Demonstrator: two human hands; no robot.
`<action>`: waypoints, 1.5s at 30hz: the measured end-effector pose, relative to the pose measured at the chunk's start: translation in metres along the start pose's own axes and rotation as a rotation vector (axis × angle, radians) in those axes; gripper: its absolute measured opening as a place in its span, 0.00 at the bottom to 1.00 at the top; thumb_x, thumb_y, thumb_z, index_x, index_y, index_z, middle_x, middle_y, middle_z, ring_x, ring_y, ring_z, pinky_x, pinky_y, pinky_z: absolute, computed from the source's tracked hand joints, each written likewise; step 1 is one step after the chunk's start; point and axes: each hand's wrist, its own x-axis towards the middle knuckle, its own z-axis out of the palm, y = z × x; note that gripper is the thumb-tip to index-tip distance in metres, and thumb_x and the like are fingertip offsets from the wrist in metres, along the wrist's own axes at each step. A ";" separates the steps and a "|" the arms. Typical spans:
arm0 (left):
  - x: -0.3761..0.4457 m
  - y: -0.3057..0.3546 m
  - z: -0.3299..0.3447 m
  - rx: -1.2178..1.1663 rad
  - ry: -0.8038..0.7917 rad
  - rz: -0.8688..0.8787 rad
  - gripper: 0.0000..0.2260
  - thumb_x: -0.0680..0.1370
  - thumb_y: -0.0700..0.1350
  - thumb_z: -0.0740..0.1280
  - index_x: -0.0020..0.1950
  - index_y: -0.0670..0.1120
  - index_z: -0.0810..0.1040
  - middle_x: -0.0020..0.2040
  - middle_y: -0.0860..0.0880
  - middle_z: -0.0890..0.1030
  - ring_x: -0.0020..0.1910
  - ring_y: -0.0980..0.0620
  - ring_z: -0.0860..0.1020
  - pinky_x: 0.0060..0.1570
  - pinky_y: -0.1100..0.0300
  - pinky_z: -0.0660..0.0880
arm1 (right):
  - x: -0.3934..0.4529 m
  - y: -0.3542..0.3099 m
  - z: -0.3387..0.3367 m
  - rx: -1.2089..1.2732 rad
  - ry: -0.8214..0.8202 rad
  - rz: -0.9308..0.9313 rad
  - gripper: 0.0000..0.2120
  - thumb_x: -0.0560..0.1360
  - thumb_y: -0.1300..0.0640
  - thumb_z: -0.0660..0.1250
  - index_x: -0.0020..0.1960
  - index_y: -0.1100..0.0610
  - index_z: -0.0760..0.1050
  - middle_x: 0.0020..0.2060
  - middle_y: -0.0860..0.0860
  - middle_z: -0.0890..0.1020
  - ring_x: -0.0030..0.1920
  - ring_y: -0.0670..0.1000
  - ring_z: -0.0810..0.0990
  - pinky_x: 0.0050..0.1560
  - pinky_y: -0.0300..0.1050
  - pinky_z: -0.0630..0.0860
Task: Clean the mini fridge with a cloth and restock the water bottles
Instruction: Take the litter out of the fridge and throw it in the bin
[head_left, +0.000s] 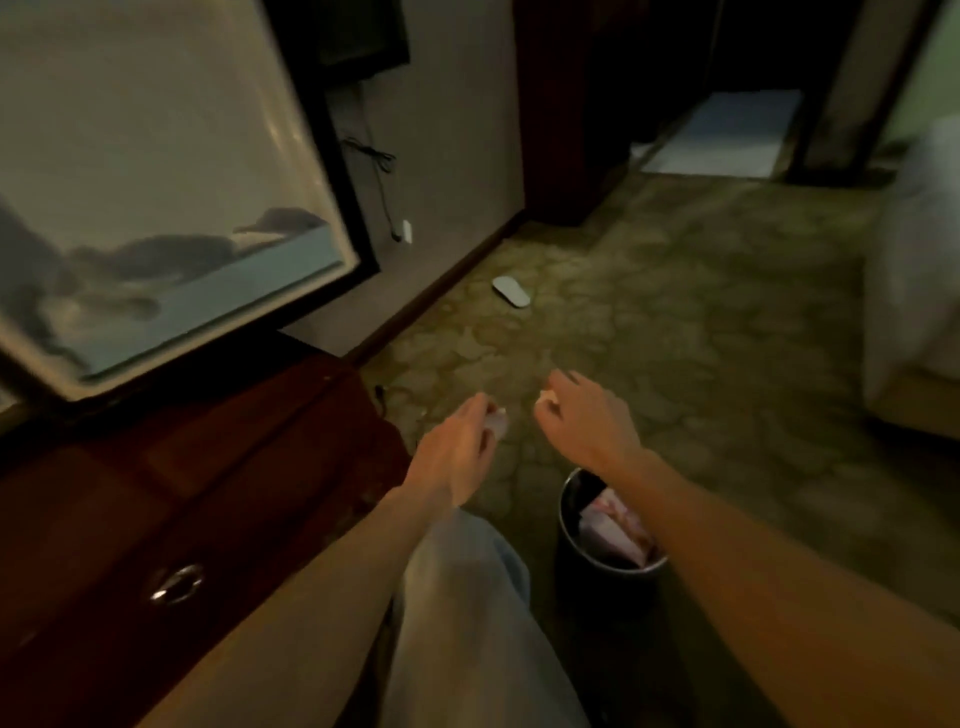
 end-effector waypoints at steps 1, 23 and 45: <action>0.006 0.006 0.020 -0.006 -0.042 -0.003 0.06 0.80 0.44 0.62 0.57 0.50 0.69 0.52 0.51 0.77 0.49 0.49 0.79 0.47 0.50 0.76 | -0.003 0.019 0.006 0.009 -0.022 0.040 0.09 0.80 0.50 0.56 0.52 0.55 0.69 0.49 0.52 0.74 0.46 0.55 0.75 0.44 0.47 0.68; 0.095 0.008 0.277 -0.243 -0.410 -0.289 0.05 0.78 0.43 0.67 0.52 0.50 0.73 0.54 0.52 0.76 0.50 0.55 0.76 0.52 0.54 0.79 | -0.022 0.243 0.158 0.247 -0.297 0.626 0.22 0.75 0.55 0.70 0.67 0.54 0.68 0.64 0.54 0.71 0.60 0.54 0.73 0.57 0.49 0.73; 0.074 -0.020 0.166 -0.055 -0.331 -0.102 0.25 0.80 0.46 0.63 0.76 0.47 0.63 0.74 0.48 0.67 0.71 0.49 0.68 0.68 0.53 0.68 | 0.021 0.146 0.108 -0.033 -0.322 0.230 0.25 0.77 0.54 0.65 0.71 0.54 0.65 0.65 0.55 0.72 0.64 0.57 0.72 0.61 0.54 0.74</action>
